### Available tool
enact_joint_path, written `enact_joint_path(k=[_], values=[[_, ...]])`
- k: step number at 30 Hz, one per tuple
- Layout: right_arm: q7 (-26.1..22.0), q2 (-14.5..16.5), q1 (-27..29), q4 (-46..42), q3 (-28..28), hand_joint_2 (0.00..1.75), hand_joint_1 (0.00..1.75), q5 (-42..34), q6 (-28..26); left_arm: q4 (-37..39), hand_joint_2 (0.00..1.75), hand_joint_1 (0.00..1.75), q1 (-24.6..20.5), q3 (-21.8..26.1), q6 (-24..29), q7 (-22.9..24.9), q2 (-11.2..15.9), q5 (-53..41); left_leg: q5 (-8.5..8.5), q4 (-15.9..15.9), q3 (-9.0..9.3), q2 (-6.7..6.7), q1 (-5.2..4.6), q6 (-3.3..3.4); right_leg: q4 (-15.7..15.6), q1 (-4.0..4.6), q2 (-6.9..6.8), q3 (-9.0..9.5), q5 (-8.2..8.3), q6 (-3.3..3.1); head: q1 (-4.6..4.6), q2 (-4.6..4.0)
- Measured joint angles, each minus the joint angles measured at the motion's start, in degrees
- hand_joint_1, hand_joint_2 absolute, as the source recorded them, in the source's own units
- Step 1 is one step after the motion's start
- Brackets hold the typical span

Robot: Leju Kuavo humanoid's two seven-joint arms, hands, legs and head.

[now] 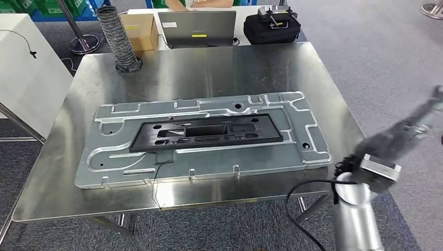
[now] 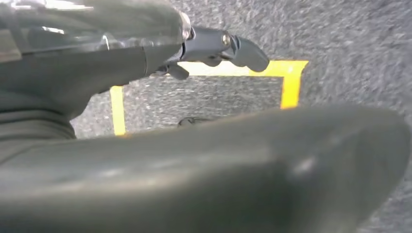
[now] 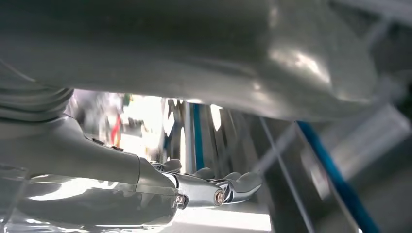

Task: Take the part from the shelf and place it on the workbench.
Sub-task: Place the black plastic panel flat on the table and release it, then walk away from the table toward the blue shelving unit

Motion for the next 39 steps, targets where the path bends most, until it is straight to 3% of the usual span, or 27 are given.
enact_joint_path(k=[2, 4, 6, 7, 9, 10, 11, 12, 14, 16, 17, 20, 22, 24, 26, 27, 28, 30, 31, 33, 35, 36, 37, 39], values=[[-0.1, 0.03, 3.57, -4.38, -4.8, 0.0, 0.0, -1.74, 0.02, 0.0, 0.0, 0.0, 0.05, 0.5, -0.1, -0.43, -0.02, 0.07, 0.69, -3.66, 1.69, -0.08, -0.1, 0.61, 0.26, 0.24, 0.05, -0.05, -0.23, 0.58, 0.0, 0.01], [-0.13, 0.07, 6.97, -6.93, -8.96, 0.0, 0.0, -3.94, 0.04, 0.0, 0.0, 0.0, 0.13, 1.0, -0.13, -0.62, -0.1, -0.03, 0.76, -3.96, 1.81, -0.05, -0.18, 1.36, 0.26, 0.27, 0.14, -0.09, -0.18, 1.17, 0.0, 0.01], [-0.14, 0.07, 9.92, -8.17, -12.35, 0.0, 0.0, -6.26, 0.05, 0.0, 0.0, 0.0, 0.11, 1.33, -0.11, -0.64, -0.23, -0.21, 1.23, -4.31, 1.9, 0.1, -0.07, 2.1, 1.74, 0.07, 0.32, -0.59, -1.6, 1.83, 0.01, 0.0], [-0.14, 0.08, 11.16, -8.29, -14.0, 0.0, 0.0, -7.21, 0.05, 0.0, 0.0, 0.0, 0.04, 1.41, -0.08, -0.62, -0.29, -0.34, 1.48, -4.47, 1.87, 0.19, 0.02, 2.39, 3.99, -0.05, 0.4, -1.49, -3.26, 2.16, 0.02, 0.01], [-0.14, 0.3, 13.76, -7.29, -17.48, 0.0, 0.0, -9.02, 0.05, 0.0, 0.0, 0.0, -0.09, 1.52, 0.01, -0.49, -0.28, -0.7, 1.67, -4.48, 1.54, 0.23, -0.05, 2.7, 11.45, -0.31, 0.44, -4.62, -7.54, 2.73, 0.02, 0.01], [-0.1, 0.47, 15.2, -6.37, -19.24, 0.0, 0.0, -10.07, 0.05, 0.0, 0.0, 0.0, -0.11, 1.55, 0.04, -0.4, -0.28, -0.89, 1.75, -4.44, 1.33, 0.21, -0.11, 2.77, 14.83, -0.43, 0.43, -6.01, -8.95, 2.89, 0.02, 0.01], [-0.07, 0.68, 16.61, -5.37, -20.81, 0.0, 0.0, -11.06, 0.07, 0.0, 0.0, 0.0, -0.06, 1.58, 0.06, -0.29, -0.28, -1.06, 1.83, -4.38, 1.13, 0.19, -0.16, 2.78, 16.51, -0.53, 0.43, -6.57, -9.32, 2.97, 0.02, 0.0], [-0.04, 0.87, 17.79, -4.43, -22.14, 0.0, 0.0, -11.93, 0.08, 0.0, 0.0, 0.0, -0.01, 1.62, 0.08, -0.18, -0.28, -1.17, 1.89, -4.28, 0.96, 0.18, -0.18, 2.74, 15.81, -0.6, 0.43, -5.98, -8.56, 2.96, 0.02, 0.01], [-0.03, 1.21, 19.44, -2.58, -24.2, 0.0, 0.0, -13.27, 0.14, 0.0, 0.0, 0.0, -0.05, 1.74, 0.12, 0.03, -0.32, -1.32, 2.03, -4.08, 0.76, 0.22, -0.21, 2.53, 8.43, -0.65, 0.4, -1.7, -5.13, 2.74, 0.02, 0.01], [-0.04, 1.59, 20.64, -0.29, -25.95, 0.0, 0.0, -14.19, 0.33, 0.0, 0.0, 0.0, -0.24, 1.91, 0.14, 0.21, -0.38, -1.37, 2.22, -3.98, 0.68, 0.23, -0.35, 2.09, 1.64, -0.4, 0.42, 1.96, -2.84, 2.25, 0.02, 0.01], [-0.05, 1.83, 21.16, 1.06, -26.79, 0.0, 0.0, -14.39, 0.57, 0.0, 0.0, 0.0, -0.32, 2.02, 0.14, 0.3, -0.41, -1.39, 2.37, -3.99, 0.65, 0.22, -0.4, 1.78, 0.19, -0.24, 0.45, 2.62, -2.44, 1.94, 0.02, 0.01], [-0.08, 2.8, 22.14, 5.82, -28.88, 0.0, 0.0, -14.13, 1.83, 0.0, 0.0, 0.0, -0.31, 2.4, 0.16, 0.65, -0.43, -1.59, 2.6, -4.01, 0.52, 0.22, -0.37, 0.69, -0.21, -0.16, 0.49, 2.2, -1.54, 0.83, 0.02, 0.01], [-0.1, 3.68, 22.36, 10.17, -30.0, 0.0, 0.0, -12.96, 3.0, 0.0, 0.0, 0.0, -0.25, 2.68, 0.21, 0.7, -0.4, -1.86, -0.15, -1.34, -0.55, 0.21, -0.31, 0.19, -0.6, -0.37, 0.38, 1.58, -0.6, -0.02, 0.01, 0.01], [-0.11, 4.67, 22.35, 16.31, -31.21, 0.0, 0.0, -10.46, 3.77, 0.0, 0.0, 0.0, -0.21, 2.9, 0.22, 0.65, -0.42, -2.06, -5.34, 5.5, -2.83, 0.22, -0.24, 0.02, -0.63, -0.26, 0.27, 0.5, 0.25, -0.53, 0.0, 0.0], [-0.1, 5.41, 22.15, 23.74, -32.58, 0.0, 0.0, -7.76, 3.88, 0.0, 0.0, 0.0, -0.06, 3.04, 0.22, 0.48, -0.46, -2.24, -8.51, 11.27, -4.03, 0.22, -0.23, -0.01, -0.44, 0.0, 0.21, -0.8, 1.1, -0.66, 0.0, 0.0], [-0.09, 5.64, 22.06, 27.77, -33.24, 0.44, 0.0, -6.82, 3.6, 0.0, 0.0, 0.0, 0.03, 3.14, 0.22, 0.33, -0.48, -2.37, -8.52, 11.3, -3.17, 0.22, -0.24, 0.08, -0.31, 0.12, 0.2, -1.48, 1.52, -0.64, 0.0, 0.0], [-0.09, 5.78, 21.97, 31.71, -33.72, 0.87, 0.0, -6.23, 3.1, 0.0, 0.0, 0.0, 0.11, 3.26, 0.21, 0.17, -0.48, -2.48, -7.59, 8.84, -1.01, 0.21, -0.25, 0.26, -0.16, 0.23, 0.21, -2.13, 1.94, -0.6, 0.0, 0.01], [-0.08, 5.93, 21.82, 38.87, -34.26, 1.75, 0.0, -5.43, 1.8, 0.0, 0.0, 0.0, 0.05, 3.56, 0.2, -0.19, -0.48, -2.74, -5.28, 0.09, 5.03, 0.17, -0.45, 0.86, 0.15, 0.44, 0.26, -3.2, 2.79, -0.37, 0.0, 0.02], [-0.09, 5.96, 21.67, 41.9, -34.38, 1.75, 0.0, -4.82, 1.27, 0.0, 0.0, 0.0, -0.01, 3.69, 0.17, -0.4, -0.5, -2.88, -4.44, -3.45, 7.18, 0.14, -0.59, 1.13, 0.25, 0.52, 0.3, -3.51, 3.18, -0.16, 0.0, 0.02], [-0.11, 5.99, 20.99, 47.64, -34.98, 1.75, 0.0, -2.31, 0.66, 0.0, 0.0, 0.0, -0.05, 3.91, 0.06, -0.72, -0.58, -3.22, -3.82, -5.97, 8.35, 0.15, -0.95, 1.56, 0.25, 0.46, 0.33, -3.73, 3.97, 0.45, 0.01, 0.01], [0.24, 6.07, 19.95, 54.16, -36.46, 0.87, 0.0, 2.8, 0.45, 0.01, 0.0, 0.0, 0.11, 4.04, -0.05, -0.81, -0.71, -3.4, -2.82, -6.08, 7.99, 0.26, -1.03, 2.09, -0.09, 0.21, 0.42, -3.73, 4.85, 1.1, 0.01, 0.01], [0.98, 6.14, 19.48, 57.27, -37.56, 0.44, 0.0, 6.33, 0.39, 0.02, 0.0, 0.0, 0.13, 4.13, -0.08, -0.8, -0.84, -3.42, -2.14, -6.27, 7.68, 0.41, -0.95, 2.38, 0.02, 0.12, 0.52, -3.9, 4.64, 1.41, 0.01, 0.0], [2.22, 6.28, 19.01, 60.47, -38.99, 0.0, 0.0, 10.82, 0.34, 0.03, 0.0, 0.0, 0.11, 4.22, -0.1, -0.79, -0.98, -3.48, -1.37, -6.48, 7.14, 0.54, -0.83, 2.7, 0.88, 0.03, 0.62, -4.31, 3.32, 1.72, 0.02, 0.0], [6.65, 6.59, 17.69, 66.07, -42.24, 0.0, 0.0, 20.04, 0.28, 0.04, 0.0, 0.0, 0.08, 4.42, -0.11, -0.79, -1.21, -3.62, 0.12, -6.67, 5.52, 0.81, -0.66, 3.09, 6.05, -0.24, 0.73, -5.87, -2.55, 2.27, 0.02, 0.0]])
